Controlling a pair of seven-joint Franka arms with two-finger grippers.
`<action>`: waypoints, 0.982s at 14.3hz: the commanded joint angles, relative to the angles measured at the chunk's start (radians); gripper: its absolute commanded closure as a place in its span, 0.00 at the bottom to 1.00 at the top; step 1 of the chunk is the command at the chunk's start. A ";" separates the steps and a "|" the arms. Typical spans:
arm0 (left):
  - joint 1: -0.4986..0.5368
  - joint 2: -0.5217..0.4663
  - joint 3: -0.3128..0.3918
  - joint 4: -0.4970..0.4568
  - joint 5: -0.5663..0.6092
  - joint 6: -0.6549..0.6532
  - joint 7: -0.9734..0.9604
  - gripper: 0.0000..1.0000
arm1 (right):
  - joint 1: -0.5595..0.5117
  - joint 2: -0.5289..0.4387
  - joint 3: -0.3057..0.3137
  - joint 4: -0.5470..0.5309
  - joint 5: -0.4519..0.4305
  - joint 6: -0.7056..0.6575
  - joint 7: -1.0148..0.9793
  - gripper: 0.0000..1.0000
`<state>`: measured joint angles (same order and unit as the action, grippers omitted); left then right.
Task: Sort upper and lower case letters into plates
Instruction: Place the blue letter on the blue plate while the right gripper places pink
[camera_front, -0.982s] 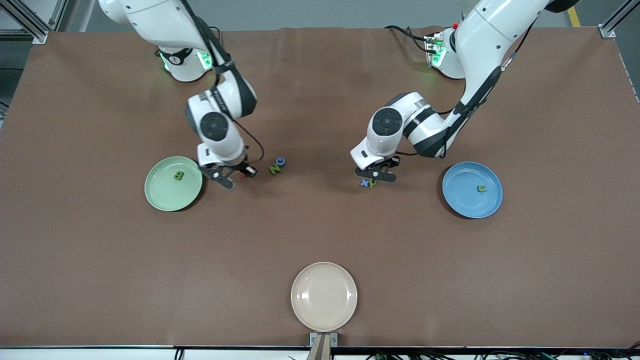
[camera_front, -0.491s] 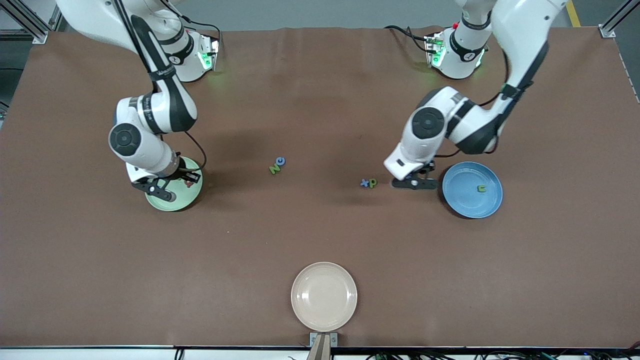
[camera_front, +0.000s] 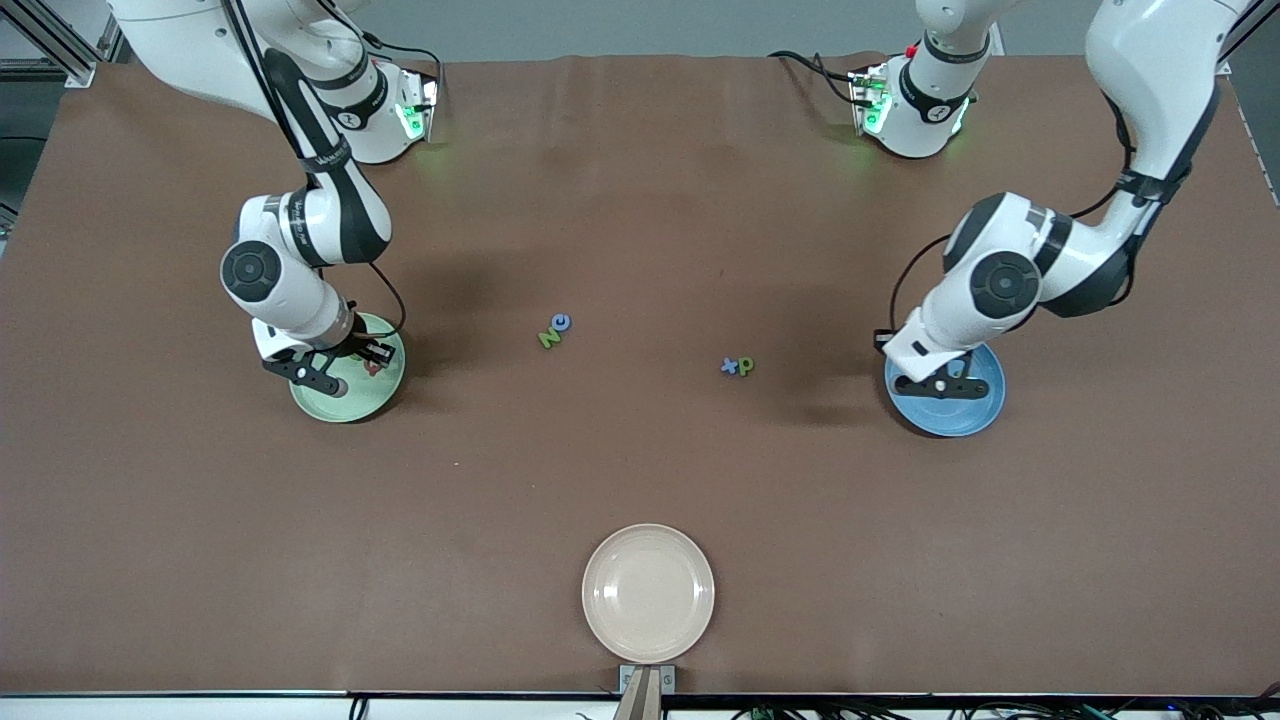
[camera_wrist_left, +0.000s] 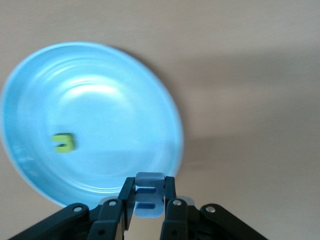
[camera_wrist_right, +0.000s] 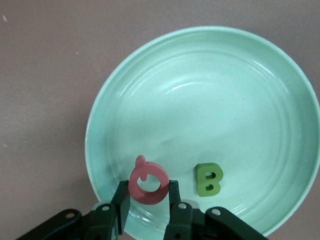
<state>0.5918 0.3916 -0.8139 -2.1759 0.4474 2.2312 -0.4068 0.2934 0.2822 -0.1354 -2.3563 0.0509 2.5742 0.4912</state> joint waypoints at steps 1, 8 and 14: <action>0.052 0.009 -0.021 -0.030 0.094 0.028 0.017 0.95 | -0.023 0.006 0.017 -0.012 -0.013 0.018 -0.009 0.97; 0.153 0.142 -0.018 -0.028 0.296 0.142 0.017 0.95 | -0.031 0.011 0.017 -0.003 -0.013 0.012 -0.009 0.00; 0.161 0.174 -0.018 -0.030 0.324 0.143 0.014 0.92 | 0.009 -0.064 0.029 0.140 0.004 -0.285 0.071 0.00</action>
<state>0.7405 0.5609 -0.8156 -2.2064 0.7483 2.3697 -0.3899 0.2867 0.2615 -0.1246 -2.2298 0.0541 2.3412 0.5008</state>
